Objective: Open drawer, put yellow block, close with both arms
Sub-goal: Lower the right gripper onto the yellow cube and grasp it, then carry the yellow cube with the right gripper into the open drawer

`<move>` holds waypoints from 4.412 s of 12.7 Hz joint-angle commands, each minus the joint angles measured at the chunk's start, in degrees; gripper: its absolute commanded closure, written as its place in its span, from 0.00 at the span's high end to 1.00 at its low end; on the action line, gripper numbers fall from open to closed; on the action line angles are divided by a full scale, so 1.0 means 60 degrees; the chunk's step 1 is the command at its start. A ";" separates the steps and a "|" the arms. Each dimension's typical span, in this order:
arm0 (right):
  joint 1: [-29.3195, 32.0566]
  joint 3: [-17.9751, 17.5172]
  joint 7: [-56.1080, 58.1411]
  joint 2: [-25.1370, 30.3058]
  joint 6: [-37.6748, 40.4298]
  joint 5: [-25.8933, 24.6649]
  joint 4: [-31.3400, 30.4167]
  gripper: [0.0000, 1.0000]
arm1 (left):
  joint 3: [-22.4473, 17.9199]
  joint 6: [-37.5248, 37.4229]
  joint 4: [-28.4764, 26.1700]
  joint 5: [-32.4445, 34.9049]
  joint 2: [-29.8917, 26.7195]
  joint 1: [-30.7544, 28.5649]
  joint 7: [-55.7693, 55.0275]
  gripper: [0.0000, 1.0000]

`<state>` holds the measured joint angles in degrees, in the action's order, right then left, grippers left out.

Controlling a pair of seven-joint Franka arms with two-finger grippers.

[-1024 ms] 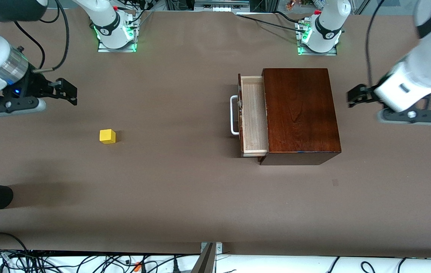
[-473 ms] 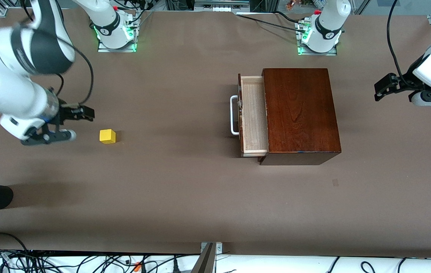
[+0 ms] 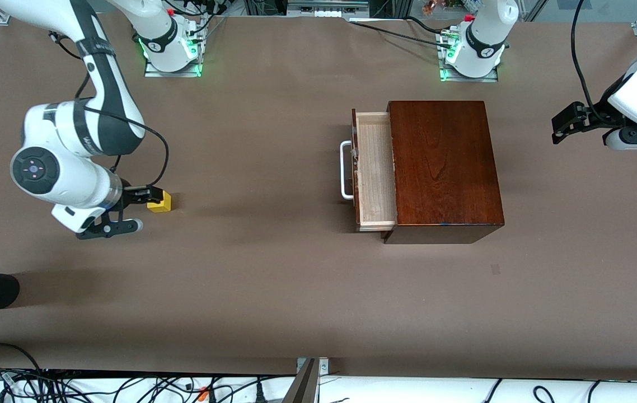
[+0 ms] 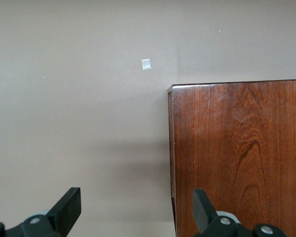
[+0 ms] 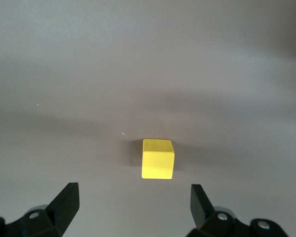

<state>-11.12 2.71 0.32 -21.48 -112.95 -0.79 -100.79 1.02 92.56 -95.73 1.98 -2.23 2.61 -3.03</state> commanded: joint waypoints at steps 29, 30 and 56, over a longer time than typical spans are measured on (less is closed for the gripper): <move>0.0139 0.0398 0.0181 0.0195 -0.5813 0.0205 -0.4515 0.23 | -0.0023 -0.0427 0.0018 -0.0184 -0.0112 -0.0010 0.0183 1.00; 0.0139 0.0398 0.0181 0.0341 -0.5770 0.0205 -0.4500 0.19 | -0.0023 -0.0427 0.0018 -0.0184 -0.0126 -0.0010 0.0183 1.00; -0.7081 -0.1609 -0.0743 -0.2540 0.0647 -0.1551 0.5970 0.20 | -0.0023 -0.0427 0.0018 -0.0184 -0.0112 -0.0010 0.0197 1.00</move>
<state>-51.62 -7.56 -5.93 -31.34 -110.39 -7.87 -72.67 0.99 90.83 -95.72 1.98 -2.24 2.61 -3.03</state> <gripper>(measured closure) 0.454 0.000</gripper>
